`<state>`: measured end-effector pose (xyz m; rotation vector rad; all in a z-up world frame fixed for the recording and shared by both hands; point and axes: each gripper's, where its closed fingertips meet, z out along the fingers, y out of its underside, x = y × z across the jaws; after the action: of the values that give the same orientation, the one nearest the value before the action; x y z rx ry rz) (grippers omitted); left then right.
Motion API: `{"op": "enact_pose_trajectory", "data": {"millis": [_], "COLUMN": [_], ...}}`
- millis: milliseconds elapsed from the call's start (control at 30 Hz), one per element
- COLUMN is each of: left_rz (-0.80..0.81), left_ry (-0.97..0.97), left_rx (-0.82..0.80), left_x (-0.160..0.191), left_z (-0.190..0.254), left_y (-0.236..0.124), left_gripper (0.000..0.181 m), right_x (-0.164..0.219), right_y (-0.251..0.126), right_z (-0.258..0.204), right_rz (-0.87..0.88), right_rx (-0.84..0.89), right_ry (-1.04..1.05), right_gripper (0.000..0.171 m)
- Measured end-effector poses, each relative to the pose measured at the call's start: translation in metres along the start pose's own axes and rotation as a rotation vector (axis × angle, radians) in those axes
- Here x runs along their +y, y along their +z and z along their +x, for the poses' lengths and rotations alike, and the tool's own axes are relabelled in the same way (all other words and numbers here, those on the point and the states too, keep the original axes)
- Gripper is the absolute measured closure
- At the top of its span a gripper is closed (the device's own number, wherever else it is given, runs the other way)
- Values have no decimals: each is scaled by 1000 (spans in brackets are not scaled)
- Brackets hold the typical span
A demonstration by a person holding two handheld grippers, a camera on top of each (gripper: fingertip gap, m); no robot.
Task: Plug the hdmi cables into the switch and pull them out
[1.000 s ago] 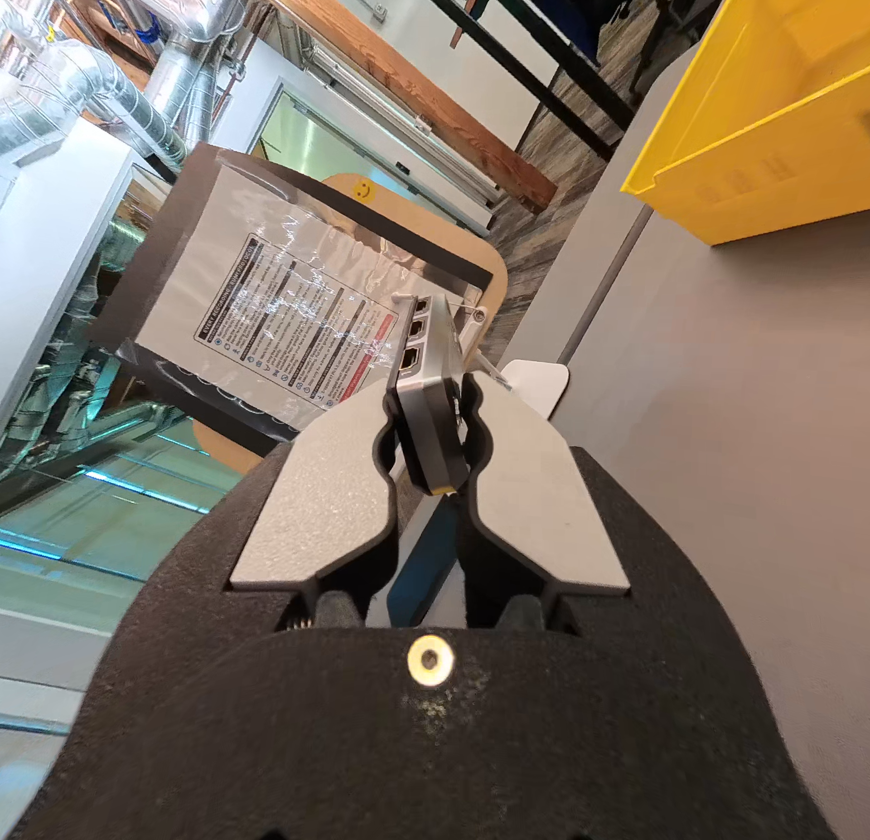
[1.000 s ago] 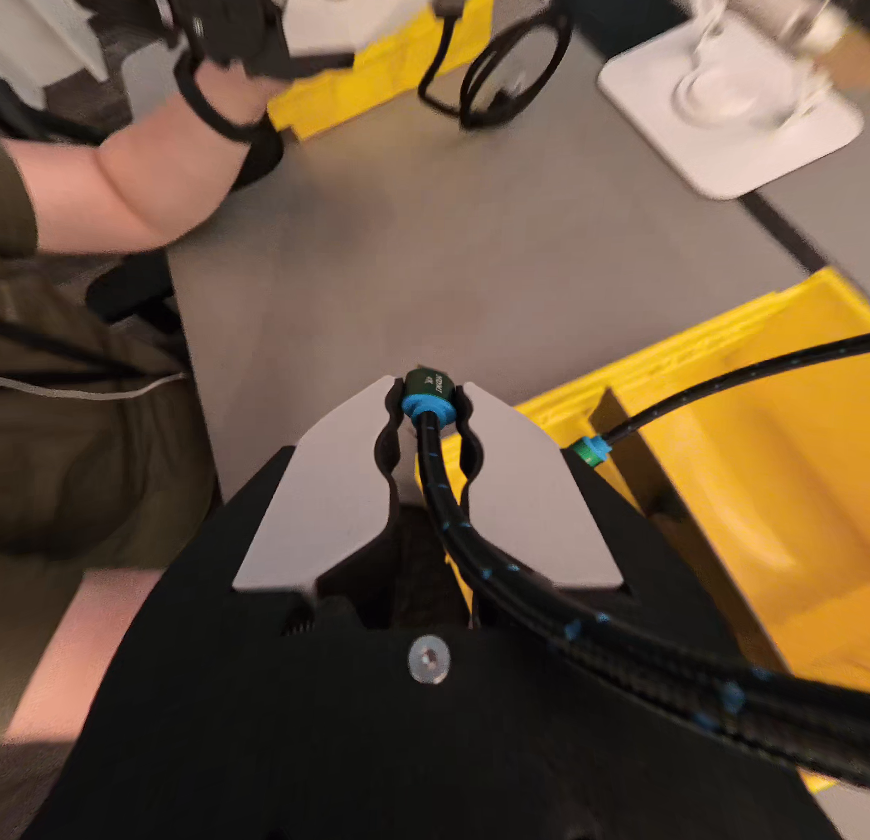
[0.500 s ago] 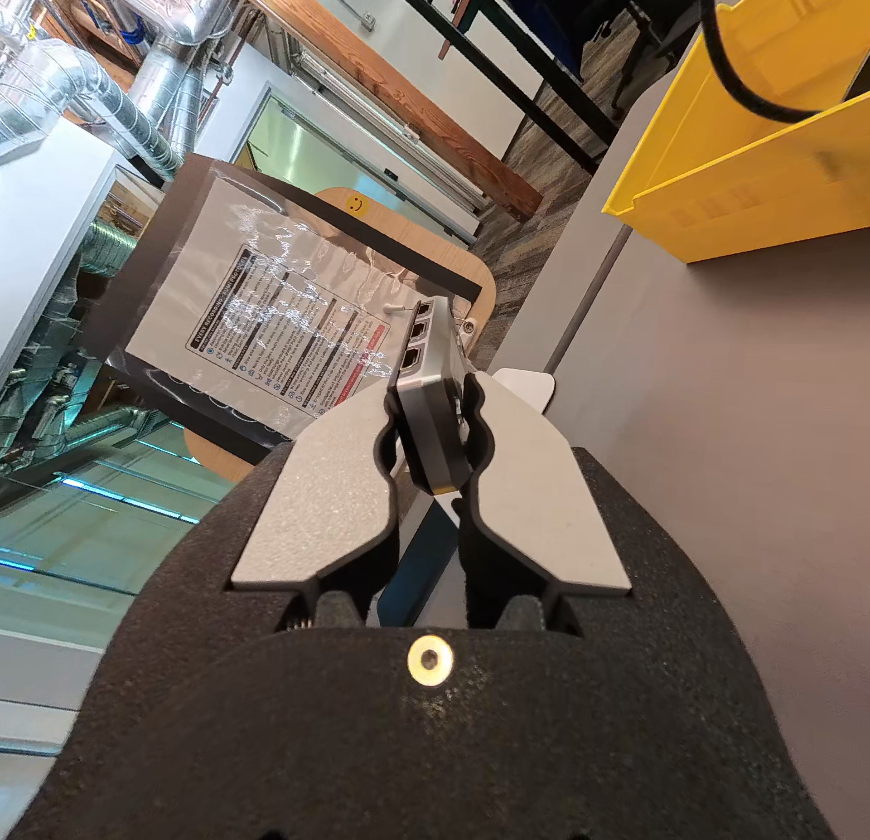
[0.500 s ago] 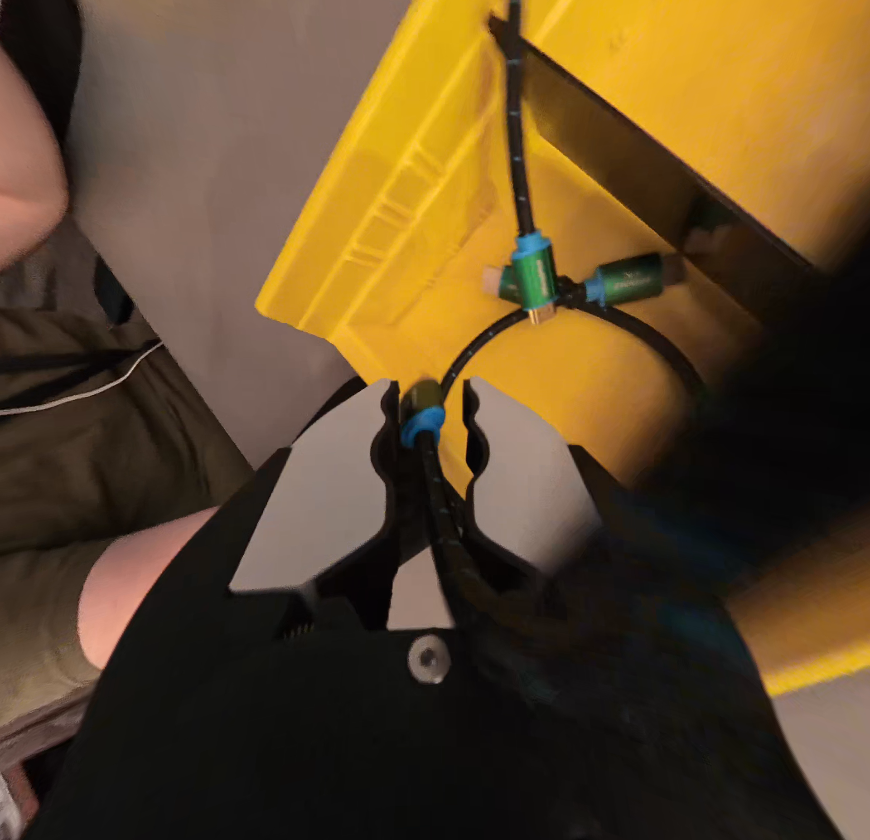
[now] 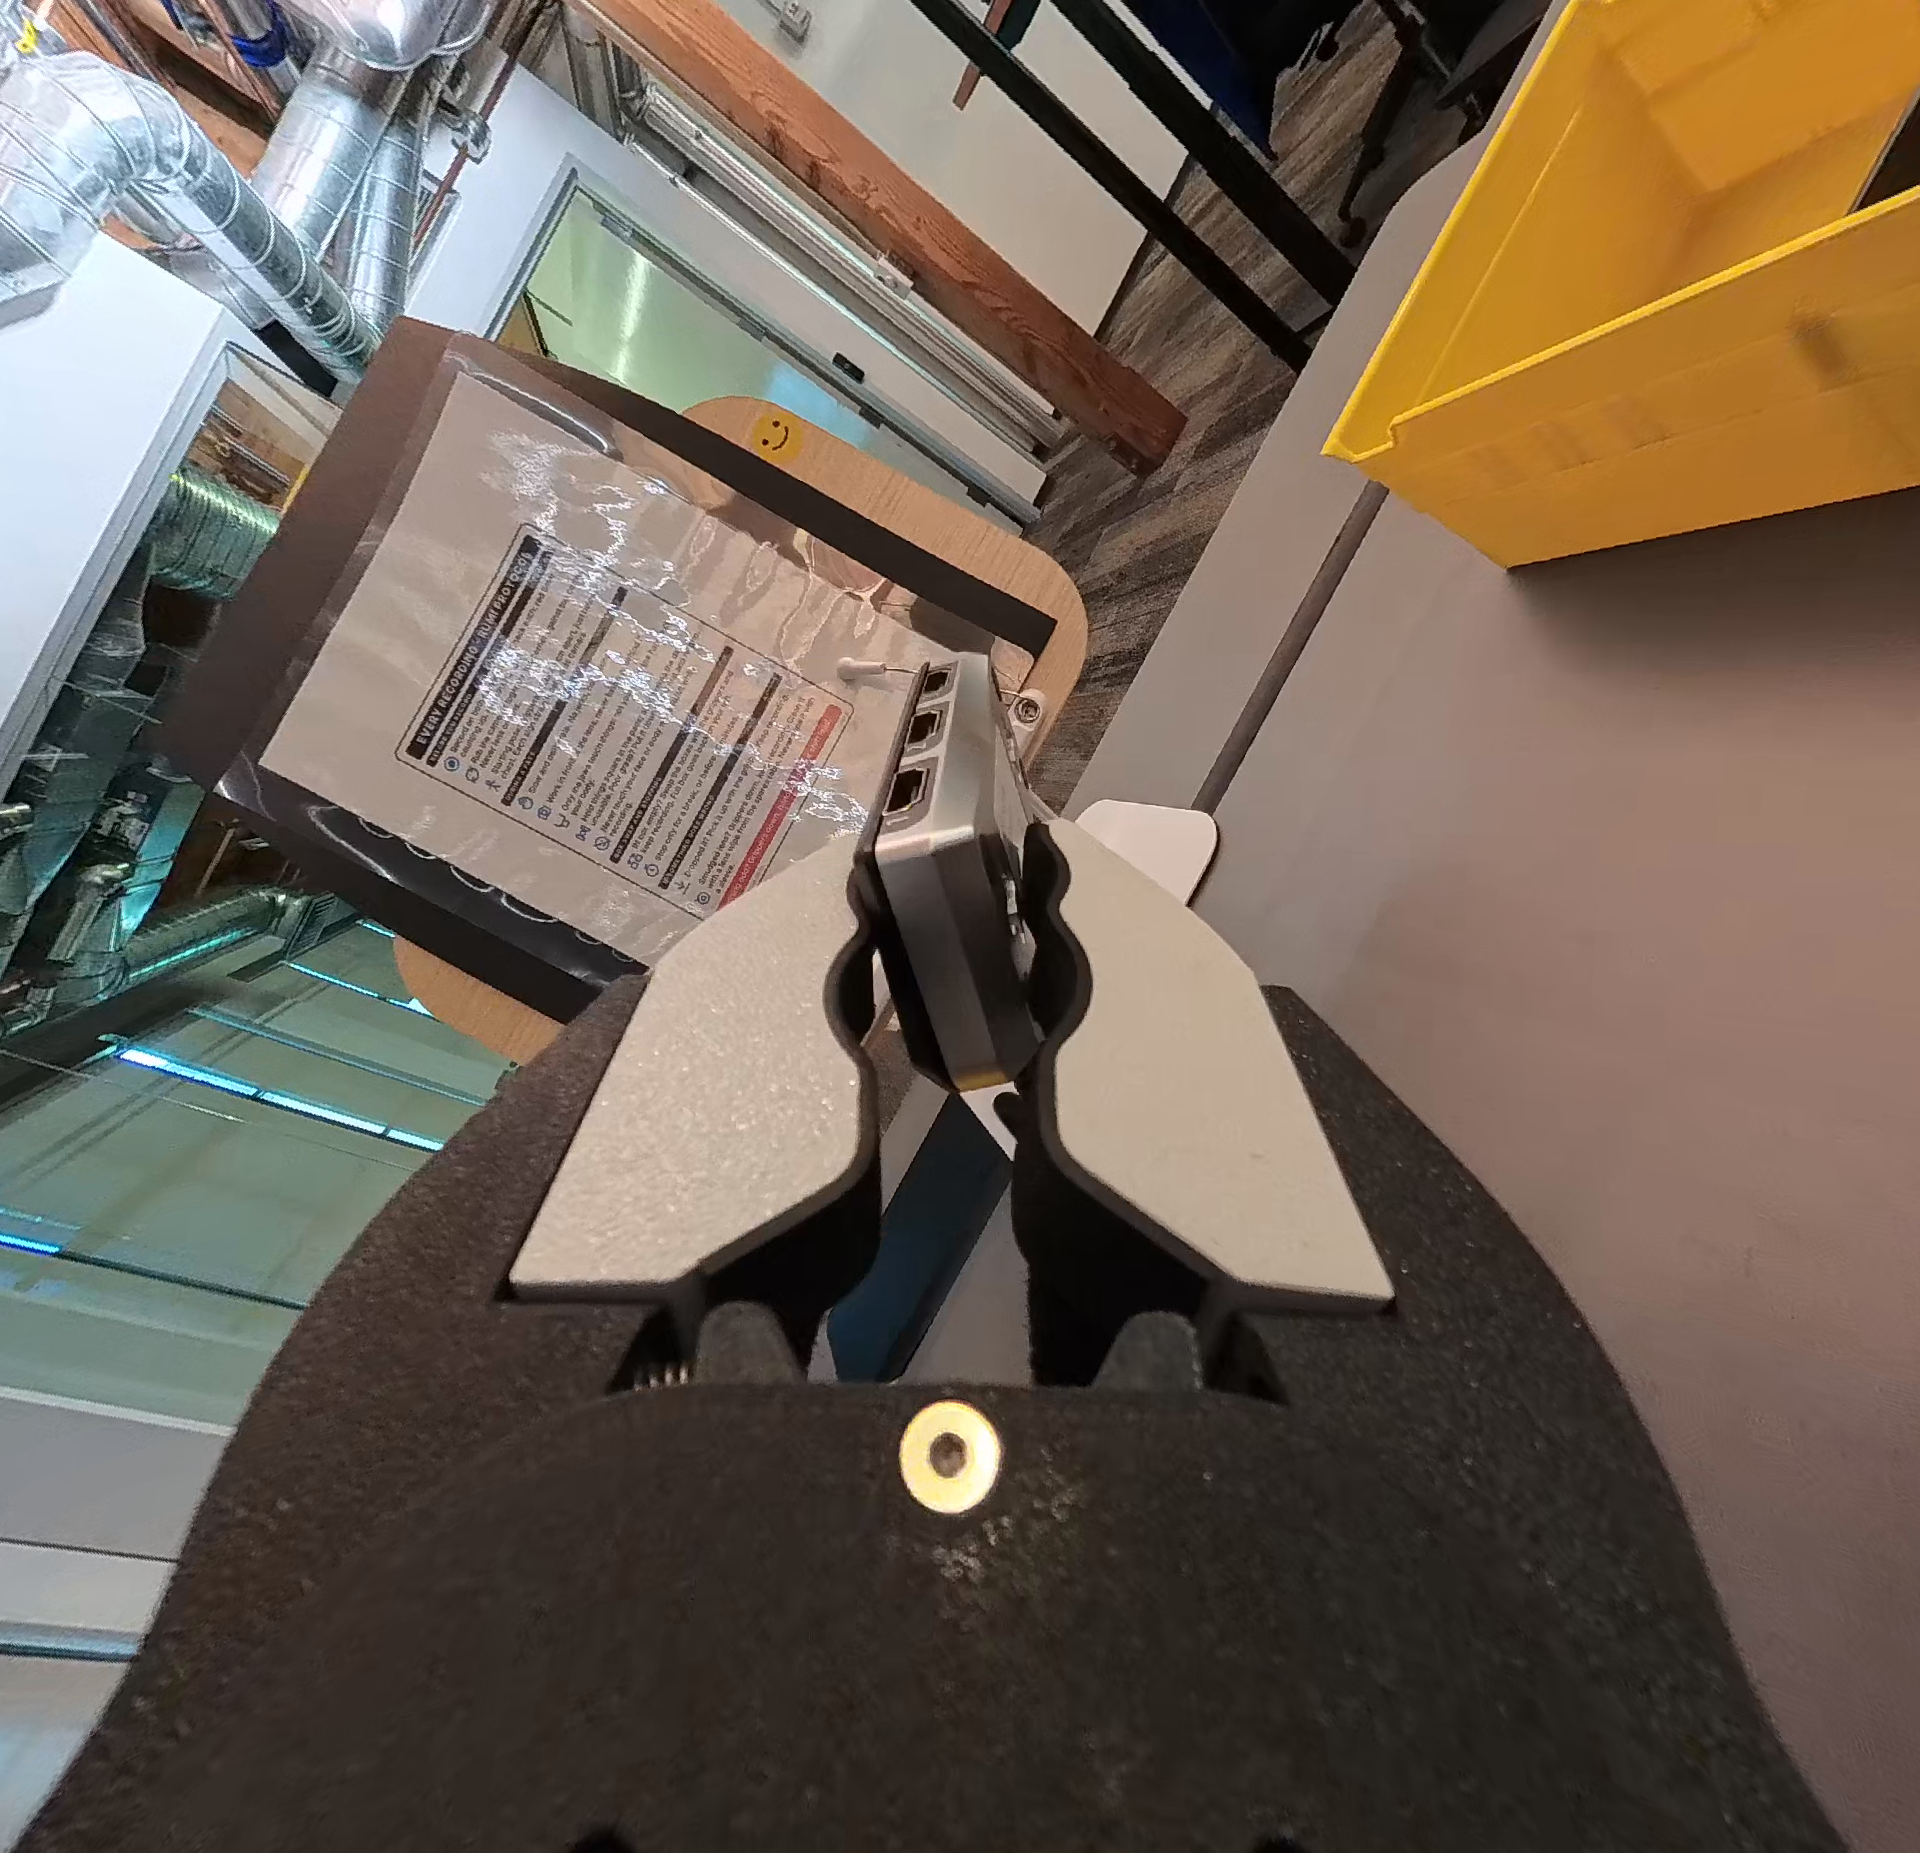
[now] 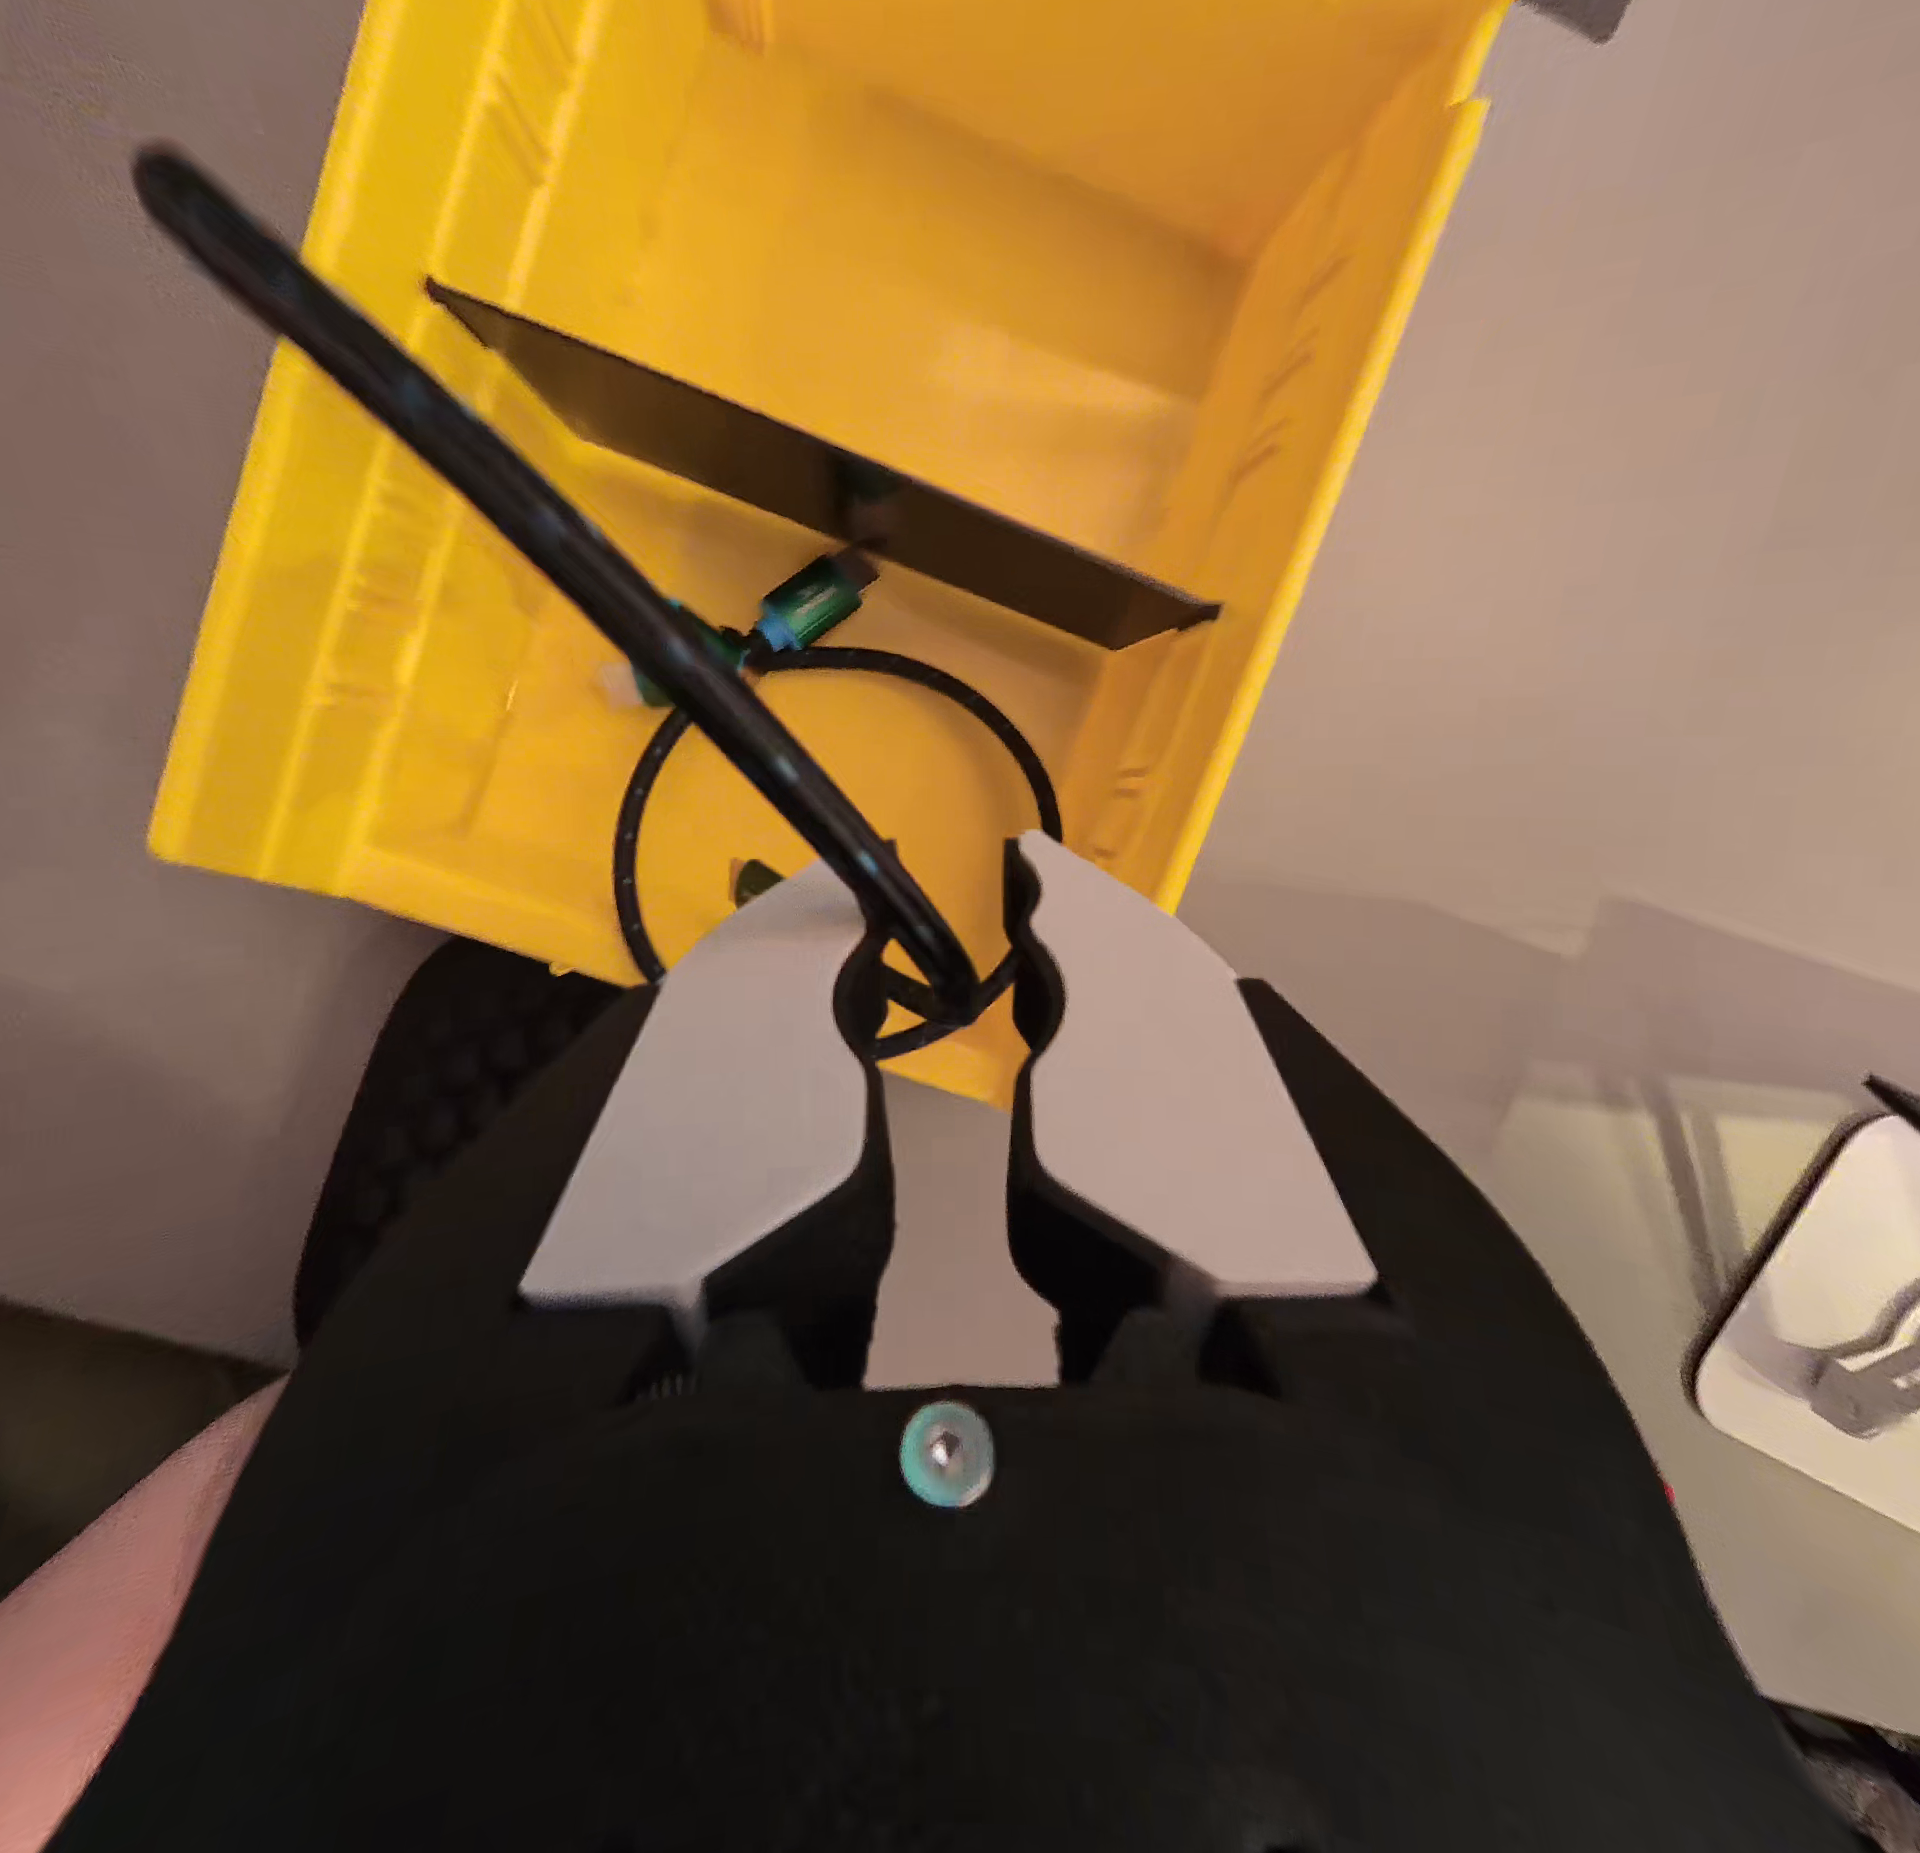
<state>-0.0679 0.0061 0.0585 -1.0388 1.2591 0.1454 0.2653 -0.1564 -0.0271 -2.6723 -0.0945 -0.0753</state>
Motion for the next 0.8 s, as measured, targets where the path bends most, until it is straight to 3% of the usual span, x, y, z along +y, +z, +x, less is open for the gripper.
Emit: {"op": "enact_pose_trajectory", "data": {"millis": [33, 267, 400, 467, 567, 800], "left_rz": [-2, 4, 7, 7, 14, 38], "left_ry": [-1, -11, -6, -5, -7, -44], "left_rx": [1, 11, 14, 14, 12, 47], "left_x": [0, -3, -5, -5, -6, -8], "left_z": [0, 1, 2, 2, 1, -2], "left_y": [0, -2, -2, -2, -3, -8], "left_gripper": [156, 157, 157, 156, 157, 156], "right_x": [-2, 21, 25, 21, 13, -28], "right_y": [2, 64, 81, 73, 46, -34], "right_z": [4, -5, -4, -3, 3, 3], "right_rz": [8, -229, -304, -278, -203, 131], "right_rx": [5, -265, -284, -245, -135, 115], "right_ry": [2, 172, 200, 180, 168, 88], "right_gripper": [157, 168, 164, 142, 130, 121]}}
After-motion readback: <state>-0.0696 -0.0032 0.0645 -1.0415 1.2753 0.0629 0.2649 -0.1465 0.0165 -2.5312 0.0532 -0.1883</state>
